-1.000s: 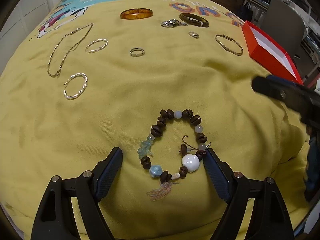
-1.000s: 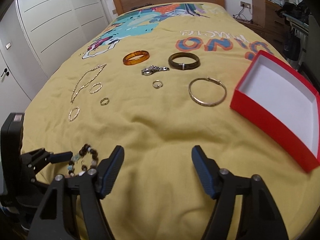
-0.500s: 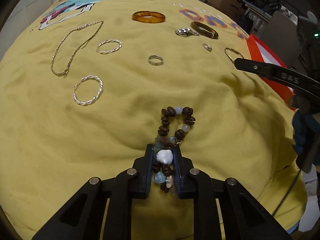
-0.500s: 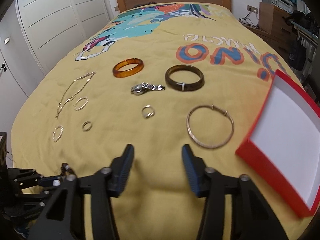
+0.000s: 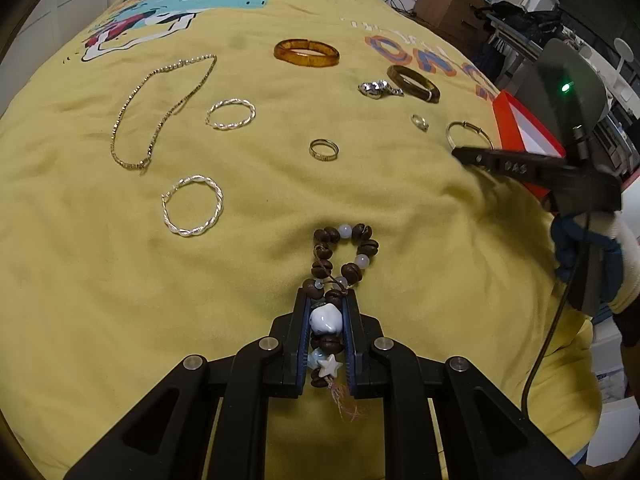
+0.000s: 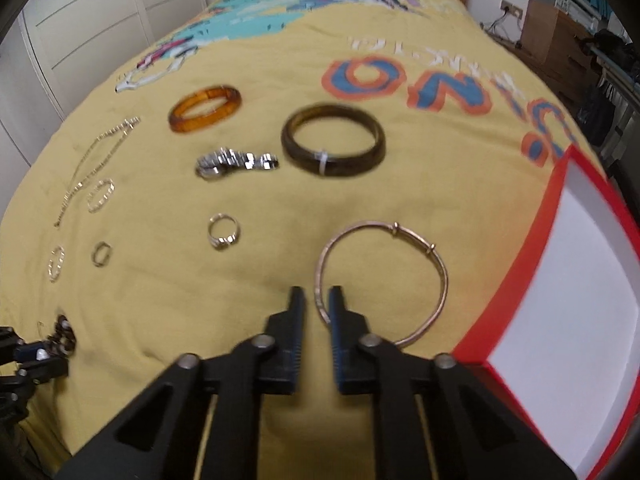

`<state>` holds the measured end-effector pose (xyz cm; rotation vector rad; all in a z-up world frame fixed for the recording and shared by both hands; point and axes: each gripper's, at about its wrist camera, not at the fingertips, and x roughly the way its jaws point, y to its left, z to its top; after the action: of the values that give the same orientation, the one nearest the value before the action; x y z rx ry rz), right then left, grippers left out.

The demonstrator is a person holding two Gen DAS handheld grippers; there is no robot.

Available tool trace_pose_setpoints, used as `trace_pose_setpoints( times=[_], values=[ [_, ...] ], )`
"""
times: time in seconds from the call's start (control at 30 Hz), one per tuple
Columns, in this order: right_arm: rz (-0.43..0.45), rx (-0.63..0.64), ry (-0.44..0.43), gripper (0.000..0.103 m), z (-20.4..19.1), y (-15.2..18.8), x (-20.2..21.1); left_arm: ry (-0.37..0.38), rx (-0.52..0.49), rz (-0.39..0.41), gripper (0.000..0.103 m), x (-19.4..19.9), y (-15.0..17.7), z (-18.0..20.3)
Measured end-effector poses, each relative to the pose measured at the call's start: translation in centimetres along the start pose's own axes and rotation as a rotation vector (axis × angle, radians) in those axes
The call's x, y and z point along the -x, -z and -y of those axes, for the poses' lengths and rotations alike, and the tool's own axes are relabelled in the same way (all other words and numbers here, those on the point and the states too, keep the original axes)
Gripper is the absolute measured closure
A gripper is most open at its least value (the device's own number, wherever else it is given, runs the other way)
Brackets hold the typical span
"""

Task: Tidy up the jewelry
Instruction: 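Close left tool on the bead bracelet while right tool grasps the thin silver bangle, then carry the bead bracelet and silver bangle with both tools over the red box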

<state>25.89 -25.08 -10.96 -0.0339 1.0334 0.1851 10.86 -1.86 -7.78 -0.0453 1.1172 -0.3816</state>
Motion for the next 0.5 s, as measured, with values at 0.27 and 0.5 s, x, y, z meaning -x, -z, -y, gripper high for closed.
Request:
trace_pose_setpoints(
  times=[0.27,0.5],
  values=[
    [-0.001,-0.047,-0.097,0.1,-1.7,2.0,1.7,-0.016,0.006,0.033,0.089,1.7,-0.3,0.1],
    [0.052,-0.141,-0.212,0.1,-3.6,5.2,5.9,-0.007,0.009,0.065,0.089,3.8,-0.4,0.8]
  ],
)
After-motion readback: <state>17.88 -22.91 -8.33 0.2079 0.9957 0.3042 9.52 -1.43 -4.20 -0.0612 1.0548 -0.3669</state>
